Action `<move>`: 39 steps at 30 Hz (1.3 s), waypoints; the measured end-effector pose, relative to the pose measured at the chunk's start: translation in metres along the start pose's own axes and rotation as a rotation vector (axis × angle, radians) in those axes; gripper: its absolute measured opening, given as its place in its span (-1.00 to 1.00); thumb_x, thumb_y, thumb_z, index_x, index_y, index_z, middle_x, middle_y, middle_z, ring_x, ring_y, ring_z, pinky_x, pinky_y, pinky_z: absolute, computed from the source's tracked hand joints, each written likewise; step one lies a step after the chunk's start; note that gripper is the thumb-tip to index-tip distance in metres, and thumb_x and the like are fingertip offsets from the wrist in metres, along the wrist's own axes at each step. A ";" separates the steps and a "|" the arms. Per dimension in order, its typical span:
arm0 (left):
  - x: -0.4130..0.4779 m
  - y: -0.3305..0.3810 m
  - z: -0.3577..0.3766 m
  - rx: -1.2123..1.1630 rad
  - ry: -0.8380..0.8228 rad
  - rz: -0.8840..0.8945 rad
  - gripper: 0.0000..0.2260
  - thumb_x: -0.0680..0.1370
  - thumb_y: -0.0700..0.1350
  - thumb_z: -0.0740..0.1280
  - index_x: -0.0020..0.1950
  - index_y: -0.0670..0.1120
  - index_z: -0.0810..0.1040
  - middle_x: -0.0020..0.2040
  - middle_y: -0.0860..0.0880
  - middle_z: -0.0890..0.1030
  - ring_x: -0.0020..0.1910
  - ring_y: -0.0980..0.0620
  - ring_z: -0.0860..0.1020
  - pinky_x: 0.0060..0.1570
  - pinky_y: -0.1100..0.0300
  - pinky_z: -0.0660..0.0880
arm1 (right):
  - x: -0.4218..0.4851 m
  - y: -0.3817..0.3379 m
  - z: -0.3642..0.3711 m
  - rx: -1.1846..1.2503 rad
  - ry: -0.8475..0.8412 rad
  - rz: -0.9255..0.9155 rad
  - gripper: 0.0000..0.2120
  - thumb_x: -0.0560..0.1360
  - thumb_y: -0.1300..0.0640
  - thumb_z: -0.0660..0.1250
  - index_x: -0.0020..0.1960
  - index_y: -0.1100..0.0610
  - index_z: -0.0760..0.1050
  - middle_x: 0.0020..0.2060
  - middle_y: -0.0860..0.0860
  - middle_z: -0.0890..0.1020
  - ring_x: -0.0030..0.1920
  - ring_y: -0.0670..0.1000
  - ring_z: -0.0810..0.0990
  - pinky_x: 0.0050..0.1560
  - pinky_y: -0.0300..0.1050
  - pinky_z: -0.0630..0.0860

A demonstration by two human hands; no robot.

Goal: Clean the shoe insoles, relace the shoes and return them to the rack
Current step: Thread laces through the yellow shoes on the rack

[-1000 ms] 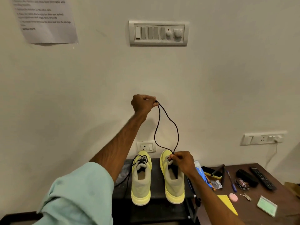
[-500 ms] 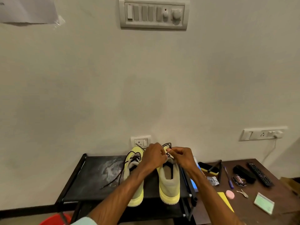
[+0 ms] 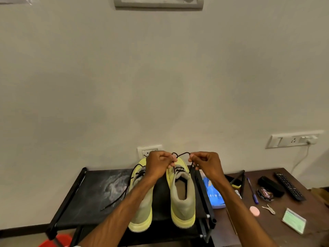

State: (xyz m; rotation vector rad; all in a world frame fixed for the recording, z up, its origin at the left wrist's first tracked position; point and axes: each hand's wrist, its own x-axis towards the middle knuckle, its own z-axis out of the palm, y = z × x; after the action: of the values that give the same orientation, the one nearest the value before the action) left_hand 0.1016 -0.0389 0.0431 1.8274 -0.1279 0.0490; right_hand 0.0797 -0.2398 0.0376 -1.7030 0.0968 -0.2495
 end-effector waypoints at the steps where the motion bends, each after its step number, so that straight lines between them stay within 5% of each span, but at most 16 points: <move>1: 0.002 0.004 -0.003 -0.049 0.012 -0.019 -0.90 0.58 -0.20 0.43 -0.06 -0.21 0.72 -0.21 -0.03 0.74 -0.27 0.01 0.67 -0.17 0.19 0.63 | 0.002 -0.002 0.001 0.000 0.015 0.006 -0.93 0.56 0.24 0.45 -0.01 0.20 0.72 -0.23 0.08 0.76 -0.31 -0.10 0.65 -0.29 -0.22 0.56; 9: 0.002 0.025 0.006 -0.122 -0.120 0.098 -0.89 0.62 -0.13 0.39 0.01 -0.11 0.71 -0.05 0.01 0.75 -0.01 0.07 0.71 0.08 0.21 0.60 | 0.000 -0.017 0.026 -0.216 -0.127 -0.042 -0.95 0.49 0.25 0.51 -0.09 0.17 0.76 -0.32 0.04 0.73 -0.31 0.04 0.71 -0.27 -0.14 0.66; 14: 0.012 0.056 -0.002 -0.172 -0.028 0.198 -0.84 0.65 -0.09 0.35 0.06 -0.15 0.67 -0.07 -0.01 0.75 -0.12 0.01 0.70 0.00 0.15 0.61 | -0.004 -0.027 0.031 -0.221 -0.121 -0.035 -0.95 0.49 0.25 0.52 -0.05 0.19 0.73 -0.23 0.05 0.75 -0.30 -0.06 0.71 -0.28 -0.27 0.59; 17: 0.023 0.087 -0.001 -0.078 -0.075 0.281 -0.84 0.64 -0.12 0.37 0.05 -0.18 0.70 -0.11 -0.03 0.75 -0.15 -0.03 0.72 0.06 0.04 0.65 | -0.004 -0.030 0.035 -0.331 -0.230 -0.085 -0.90 0.50 0.28 0.49 0.01 0.18 0.73 -0.14 0.04 0.76 -0.19 -0.02 0.73 -0.13 -0.22 0.63; 21: 0.039 0.130 0.015 0.191 -0.186 0.443 -0.80 0.62 -0.03 0.38 0.00 -0.12 0.73 -0.11 0.03 0.75 -0.16 0.10 0.70 0.02 0.14 0.63 | -0.008 -0.032 0.040 -0.400 -0.295 -0.125 -0.93 0.51 0.20 0.51 -0.14 0.07 0.71 -0.10 0.00 0.76 -0.21 -0.01 0.70 -0.08 -0.22 0.61; 24: 0.046 0.142 0.032 0.638 -0.531 0.493 -0.56 0.61 0.28 0.24 -0.19 -0.06 0.59 -0.25 0.02 0.60 -0.25 0.06 0.55 -0.06 0.09 0.52 | -0.010 -0.029 0.042 -0.345 -0.222 -0.110 -0.85 0.55 0.14 0.48 -0.20 0.06 0.67 -0.27 0.00 0.73 -0.29 0.00 0.71 -0.15 -0.25 0.60; 26: 0.046 0.135 0.040 0.886 -0.692 0.409 -0.49 0.68 0.22 0.14 -0.30 -0.13 0.41 -0.37 -0.05 0.42 -0.35 0.00 0.40 -0.18 0.06 0.40 | -0.012 -0.025 0.039 -0.279 -0.193 -0.082 -0.90 0.56 0.16 0.47 -0.12 0.15 0.69 -0.26 0.02 0.74 -0.28 0.01 0.73 -0.11 -0.17 0.64; 30: 0.038 0.085 0.020 0.841 -0.623 0.292 -0.49 0.73 0.13 0.05 -0.26 -0.15 0.48 -0.33 -0.09 0.51 -0.31 -0.02 0.48 -0.12 0.05 0.43 | -0.012 -0.017 0.025 -0.083 -0.154 -0.023 -0.89 0.57 0.23 0.44 -0.06 0.25 0.71 -0.23 0.16 0.74 -0.16 0.24 0.75 0.04 0.14 0.69; 33: 0.021 0.047 0.000 0.706 -0.564 0.221 -0.45 0.73 0.17 -0.02 -0.12 -0.15 0.58 -0.20 -0.13 0.65 -0.20 -0.05 0.60 -0.03 0.00 0.51 | -0.013 -0.014 0.023 -0.031 -0.125 -0.033 -0.89 0.58 0.23 0.43 -0.04 0.22 0.73 -0.23 0.18 0.74 -0.16 0.28 0.74 0.05 0.13 0.69; 39: 0.001 0.011 -0.002 0.546 -0.316 0.380 -0.56 0.69 0.15 0.03 -0.11 -0.09 0.54 -0.22 -0.05 0.59 -0.22 -0.03 0.55 -0.07 -0.11 0.51 | -0.015 -0.011 0.026 -0.049 -0.115 -0.086 -0.92 0.54 0.22 0.48 -0.11 0.21 0.73 -0.25 0.15 0.74 -0.15 0.23 0.74 0.05 0.16 0.68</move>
State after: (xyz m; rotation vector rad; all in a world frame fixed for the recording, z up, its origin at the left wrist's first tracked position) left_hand 0.1014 -0.0395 0.0542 2.3207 -0.7451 0.0656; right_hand 0.0698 -0.2094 0.0438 -1.7686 -0.0561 -0.2147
